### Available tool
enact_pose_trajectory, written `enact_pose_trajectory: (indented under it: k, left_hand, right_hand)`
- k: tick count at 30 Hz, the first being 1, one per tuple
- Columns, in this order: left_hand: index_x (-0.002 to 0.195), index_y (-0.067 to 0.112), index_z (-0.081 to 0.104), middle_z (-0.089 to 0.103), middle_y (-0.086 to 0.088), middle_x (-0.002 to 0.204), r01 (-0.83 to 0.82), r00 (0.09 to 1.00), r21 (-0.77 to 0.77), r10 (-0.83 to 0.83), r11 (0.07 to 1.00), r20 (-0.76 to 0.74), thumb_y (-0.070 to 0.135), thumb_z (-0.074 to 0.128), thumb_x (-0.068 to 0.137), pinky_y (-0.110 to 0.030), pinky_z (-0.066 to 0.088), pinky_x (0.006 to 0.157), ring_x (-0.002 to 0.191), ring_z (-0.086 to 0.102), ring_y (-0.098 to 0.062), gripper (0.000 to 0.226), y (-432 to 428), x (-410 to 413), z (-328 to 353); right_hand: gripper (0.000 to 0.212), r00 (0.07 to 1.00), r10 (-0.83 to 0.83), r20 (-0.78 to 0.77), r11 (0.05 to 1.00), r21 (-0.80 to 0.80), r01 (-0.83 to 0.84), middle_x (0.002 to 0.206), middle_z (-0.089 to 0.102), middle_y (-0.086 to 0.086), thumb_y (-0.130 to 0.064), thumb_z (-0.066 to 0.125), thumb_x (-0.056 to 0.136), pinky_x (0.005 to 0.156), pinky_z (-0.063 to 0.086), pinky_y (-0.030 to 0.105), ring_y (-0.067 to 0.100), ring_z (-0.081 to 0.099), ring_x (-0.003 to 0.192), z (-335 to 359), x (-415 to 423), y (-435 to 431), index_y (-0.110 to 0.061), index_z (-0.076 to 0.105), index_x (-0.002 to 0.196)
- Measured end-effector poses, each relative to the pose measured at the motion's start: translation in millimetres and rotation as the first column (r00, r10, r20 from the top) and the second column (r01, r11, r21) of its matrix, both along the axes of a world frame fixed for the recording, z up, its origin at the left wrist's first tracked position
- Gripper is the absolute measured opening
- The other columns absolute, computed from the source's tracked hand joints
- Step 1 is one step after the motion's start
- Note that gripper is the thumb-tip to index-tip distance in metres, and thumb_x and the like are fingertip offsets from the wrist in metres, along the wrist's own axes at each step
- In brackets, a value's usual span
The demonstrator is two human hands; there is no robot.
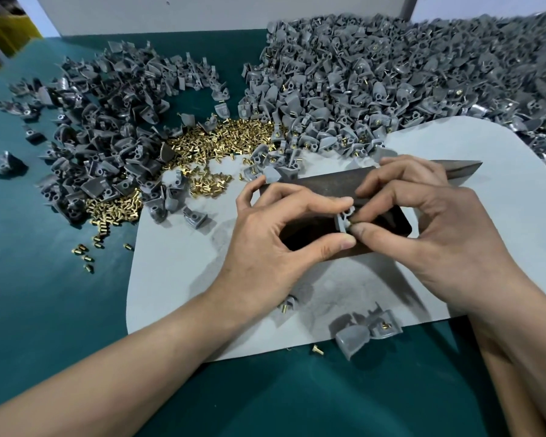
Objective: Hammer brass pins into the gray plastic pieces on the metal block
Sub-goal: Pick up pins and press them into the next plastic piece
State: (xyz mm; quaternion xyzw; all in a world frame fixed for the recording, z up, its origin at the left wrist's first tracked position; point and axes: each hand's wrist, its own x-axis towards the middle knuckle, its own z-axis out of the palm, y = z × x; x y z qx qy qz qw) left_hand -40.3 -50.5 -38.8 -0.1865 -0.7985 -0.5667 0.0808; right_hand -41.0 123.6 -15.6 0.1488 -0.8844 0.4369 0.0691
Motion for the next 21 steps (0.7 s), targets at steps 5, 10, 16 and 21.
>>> enact_pose_trajectory:
  k: [5,10,16,21]
  left_hand:
    - [0.096,0.041,0.067,0.066,0.025,0.094,-0.055,0.998,-0.004,0.055,0.998,-0.019,0.038,0.078,0.07,-0.052,0.023,0.111,0.105,0.057,0.002,0.028,0.1,0.4,-1.7]
    - [0.097,0.04,0.068,0.067,0.021,0.098,-0.061,0.998,0.021,0.061,0.998,-0.006,0.041,0.076,0.07,-0.054,0.026,0.111,0.104,0.057,0.001,0.028,-0.1,1.8,-2.0]
    - [0.094,0.036,0.068,0.069,0.02,0.097,-0.078,0.996,0.019,0.079,0.997,-0.031,0.039,0.081,0.066,-0.04,0.023,0.114,0.102,0.061,-0.003,0.031,-0.7,0.5,-4.4]
    - [0.092,0.037,0.065,0.07,0.013,0.098,-0.077,0.996,0.019,0.078,0.997,-0.042,0.044,0.078,0.066,-0.036,0.019,0.115,0.106,0.061,-0.003,0.03,-1.2,0.5,-6.4]
  right_hand:
    - [0.009,0.999,-0.022,0.028,0.991,-0.13,0.025,0.102,0.062,-0.014,-0.027,0.066,0.072,0.104,0.037,0.04,0.012,0.053,0.112,1.1,-0.8,8.1,-0.031,0.071,0.079]
    - [0.009,0.998,-0.047,0.039,0.989,-0.136,0.052,0.104,0.062,-0.011,-0.028,0.064,0.073,0.105,0.036,0.042,0.013,0.052,0.113,0.5,0.9,9.5,-0.027,0.07,0.079]
    - [0.01,1.0,0.004,0.003,1.0,0.03,-0.004,0.11,0.057,-0.024,-0.037,0.066,0.071,0.104,0.029,0.03,0.01,0.041,0.121,-5.4,4.9,1.1,-0.04,0.065,0.081]
    - [0.016,0.999,-0.028,-0.038,0.997,0.067,0.031,0.116,0.056,-0.023,-0.049,0.066,0.07,0.107,0.028,0.042,0.011,0.036,0.125,-6.8,5.7,1.4,-0.043,0.065,0.085]
